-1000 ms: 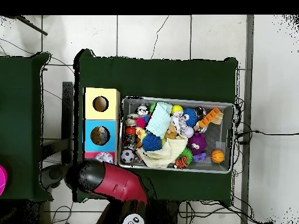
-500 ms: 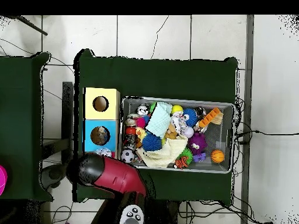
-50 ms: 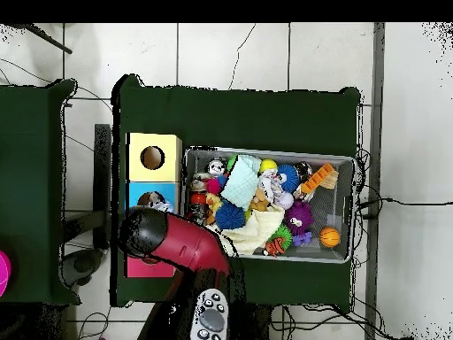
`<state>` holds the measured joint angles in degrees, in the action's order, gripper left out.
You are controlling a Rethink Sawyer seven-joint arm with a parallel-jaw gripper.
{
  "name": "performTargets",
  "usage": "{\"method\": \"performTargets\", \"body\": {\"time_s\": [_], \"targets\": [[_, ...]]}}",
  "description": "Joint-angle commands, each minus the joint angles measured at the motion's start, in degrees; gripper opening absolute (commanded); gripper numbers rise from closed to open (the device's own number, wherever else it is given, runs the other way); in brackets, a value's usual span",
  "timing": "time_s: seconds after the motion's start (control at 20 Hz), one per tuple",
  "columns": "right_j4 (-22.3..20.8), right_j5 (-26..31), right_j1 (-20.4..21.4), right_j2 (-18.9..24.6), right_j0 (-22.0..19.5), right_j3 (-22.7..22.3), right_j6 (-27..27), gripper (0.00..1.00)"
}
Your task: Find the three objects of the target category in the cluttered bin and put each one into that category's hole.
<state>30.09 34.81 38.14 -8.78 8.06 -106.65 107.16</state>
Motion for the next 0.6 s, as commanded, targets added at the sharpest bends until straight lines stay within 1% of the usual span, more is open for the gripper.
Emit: {"method": "performTargets", "body": {"time_s": [0.05, 0.1, 0.25, 0.45, 0.6], "targets": [[2.33, 5.72, -3.78, 4.10, -4.27, 9.65, 13.39, 0.00], [2.00, 6.62, -4.44, 4.04, -4.76, 10.97, 13.44, 0.00], [1.64, 7.28, -5.42, 4.71, -6.24, 12.18, 12.29, 0.00], [1.42, 6.63, -6.92, 6.04, -8.61, 12.77, 9.52, 0.00], [0.61, 5.79, -6.55, 6.24, -9.09, 11.51, 8.59, 0.00]]}}
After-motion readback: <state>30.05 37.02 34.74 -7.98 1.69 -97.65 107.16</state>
